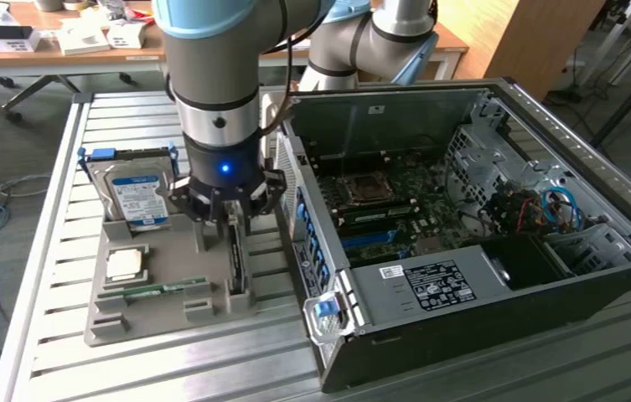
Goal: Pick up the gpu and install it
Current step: 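Pick up the gpu and move the gpu toward the slot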
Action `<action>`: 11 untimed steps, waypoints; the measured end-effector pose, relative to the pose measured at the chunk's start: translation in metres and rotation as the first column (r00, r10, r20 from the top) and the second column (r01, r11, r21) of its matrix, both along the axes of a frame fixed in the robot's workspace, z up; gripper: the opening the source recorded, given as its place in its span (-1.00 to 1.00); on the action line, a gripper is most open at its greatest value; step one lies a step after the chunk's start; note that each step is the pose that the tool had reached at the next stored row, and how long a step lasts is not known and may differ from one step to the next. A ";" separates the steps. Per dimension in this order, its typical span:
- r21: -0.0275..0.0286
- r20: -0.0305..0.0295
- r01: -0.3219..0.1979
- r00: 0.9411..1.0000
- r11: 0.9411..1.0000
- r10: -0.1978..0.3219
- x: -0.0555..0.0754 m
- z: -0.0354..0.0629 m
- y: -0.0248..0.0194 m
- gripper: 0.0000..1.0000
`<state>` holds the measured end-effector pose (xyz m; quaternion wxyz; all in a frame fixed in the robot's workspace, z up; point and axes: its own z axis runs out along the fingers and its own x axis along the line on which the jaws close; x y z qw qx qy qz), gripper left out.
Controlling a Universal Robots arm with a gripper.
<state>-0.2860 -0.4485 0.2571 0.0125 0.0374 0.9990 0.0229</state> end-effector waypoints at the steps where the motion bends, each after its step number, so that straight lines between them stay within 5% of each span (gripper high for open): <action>1: 0.000 0.000 0.000 1.000 1.000 0.000 0.000 -0.0012 0.0000 -0.17; 11: 0.000 0.000 0.000 1.000 1.000 0.000 0.000 -0.0121 0.0000 -0.17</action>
